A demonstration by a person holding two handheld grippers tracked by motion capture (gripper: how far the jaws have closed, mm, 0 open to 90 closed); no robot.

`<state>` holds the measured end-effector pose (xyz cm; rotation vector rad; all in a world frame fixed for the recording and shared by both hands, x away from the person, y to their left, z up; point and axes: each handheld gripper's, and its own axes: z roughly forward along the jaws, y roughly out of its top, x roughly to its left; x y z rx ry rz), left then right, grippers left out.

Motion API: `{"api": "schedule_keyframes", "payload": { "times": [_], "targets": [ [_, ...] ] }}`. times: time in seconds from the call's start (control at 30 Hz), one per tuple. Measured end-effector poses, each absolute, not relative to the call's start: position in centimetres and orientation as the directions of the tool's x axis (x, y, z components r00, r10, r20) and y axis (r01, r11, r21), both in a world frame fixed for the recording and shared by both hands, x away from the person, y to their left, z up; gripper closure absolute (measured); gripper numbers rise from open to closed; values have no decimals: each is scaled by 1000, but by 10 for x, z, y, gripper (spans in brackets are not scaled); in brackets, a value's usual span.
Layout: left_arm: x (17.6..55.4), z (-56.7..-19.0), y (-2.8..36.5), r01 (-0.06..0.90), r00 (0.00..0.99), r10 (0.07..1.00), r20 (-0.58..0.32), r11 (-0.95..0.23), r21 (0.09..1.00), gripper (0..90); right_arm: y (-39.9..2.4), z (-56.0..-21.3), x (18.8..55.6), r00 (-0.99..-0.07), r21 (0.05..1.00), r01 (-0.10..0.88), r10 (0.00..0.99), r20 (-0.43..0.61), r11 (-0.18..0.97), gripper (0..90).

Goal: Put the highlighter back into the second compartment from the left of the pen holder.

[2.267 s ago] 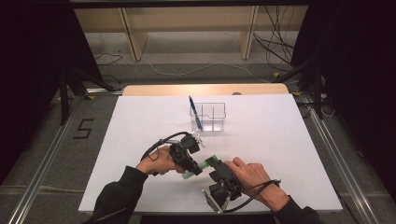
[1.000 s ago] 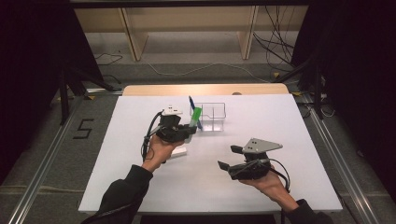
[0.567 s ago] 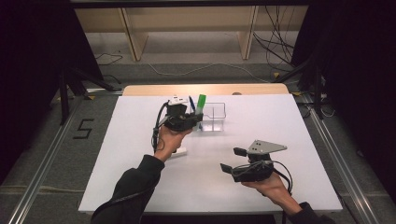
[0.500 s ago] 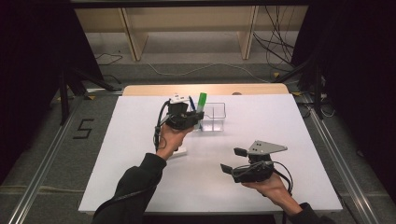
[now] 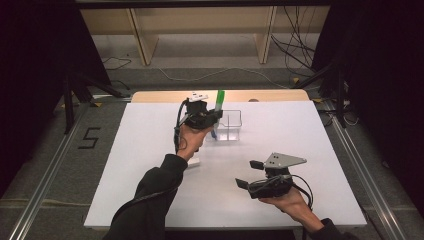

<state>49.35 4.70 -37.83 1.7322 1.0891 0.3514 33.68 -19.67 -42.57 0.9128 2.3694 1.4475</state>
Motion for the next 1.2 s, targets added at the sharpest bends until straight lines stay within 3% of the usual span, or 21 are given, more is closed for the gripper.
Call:
{"api": "schedule_keyframes", "payload": {
  "times": [1.2],
  "targets": [
    [529, -399, 16, 489, 486, 846, -220, -54, 870, 760, -195, -428, 337, -793, 856, 384, 598, 114, 347, 213]
  ]
}}
